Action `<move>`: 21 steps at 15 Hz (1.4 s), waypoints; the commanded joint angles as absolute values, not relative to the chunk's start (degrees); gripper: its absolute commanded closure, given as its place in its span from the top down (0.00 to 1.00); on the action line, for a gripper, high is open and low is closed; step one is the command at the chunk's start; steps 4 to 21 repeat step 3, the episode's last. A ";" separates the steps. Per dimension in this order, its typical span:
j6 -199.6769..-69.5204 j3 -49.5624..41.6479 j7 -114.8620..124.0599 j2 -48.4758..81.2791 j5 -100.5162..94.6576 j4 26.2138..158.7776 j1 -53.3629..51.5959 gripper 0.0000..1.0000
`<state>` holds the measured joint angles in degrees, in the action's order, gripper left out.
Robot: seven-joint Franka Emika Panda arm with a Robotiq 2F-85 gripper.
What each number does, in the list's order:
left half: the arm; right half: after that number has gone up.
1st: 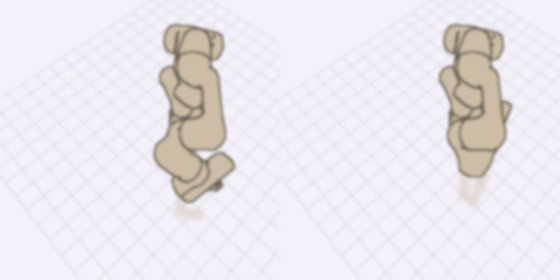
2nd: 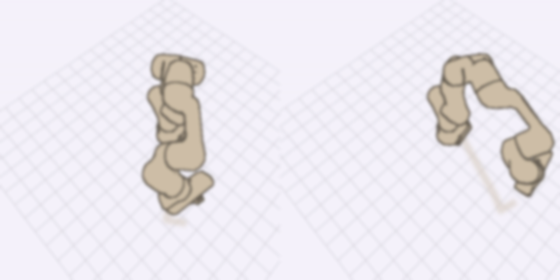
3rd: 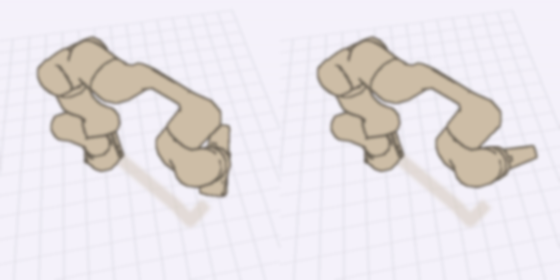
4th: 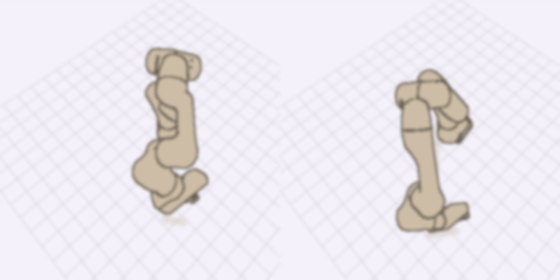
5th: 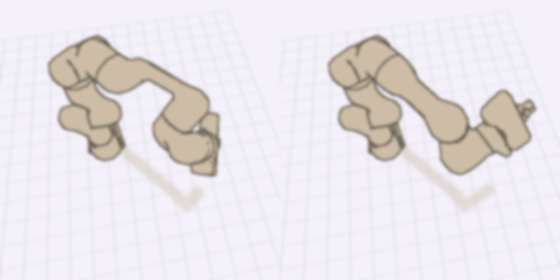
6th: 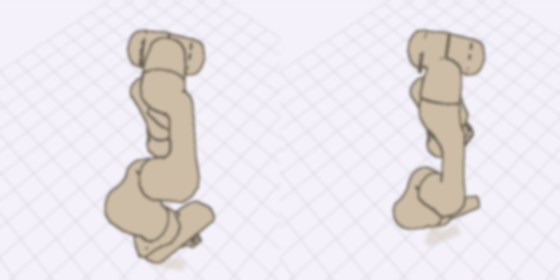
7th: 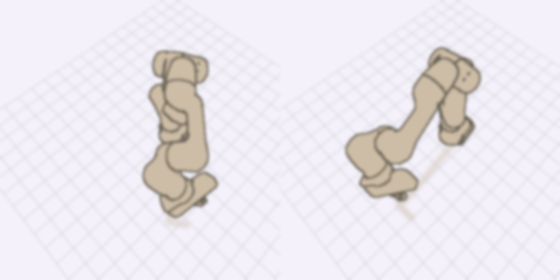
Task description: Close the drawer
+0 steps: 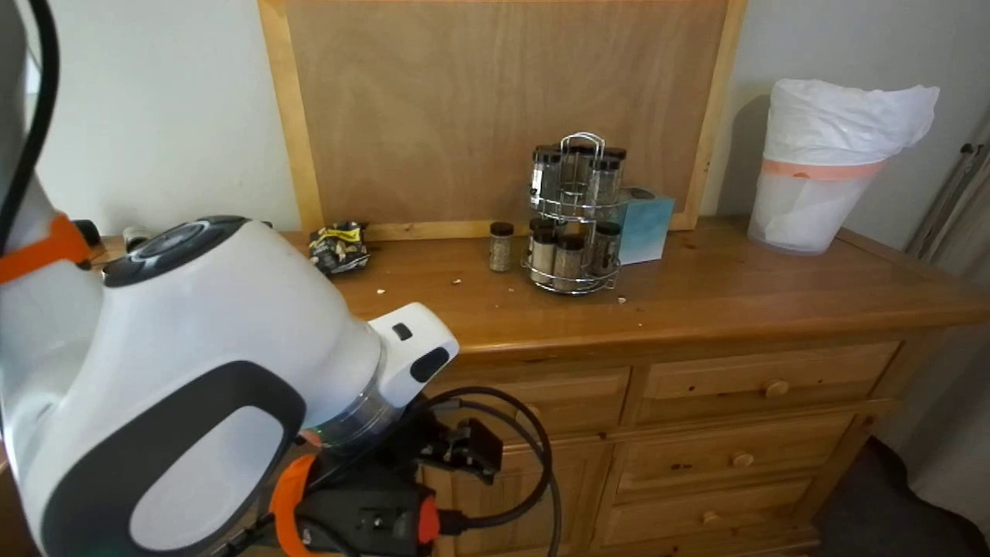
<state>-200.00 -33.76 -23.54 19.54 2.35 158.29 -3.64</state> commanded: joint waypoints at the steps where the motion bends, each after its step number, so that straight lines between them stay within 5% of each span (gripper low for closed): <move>1: -200.13 -33.06 -24.07 19.52 2.82 158.09 -2.82 1.00; 21: -200.13 -33.08 -24.07 19.52 2.82 158.12 -2.82 1.00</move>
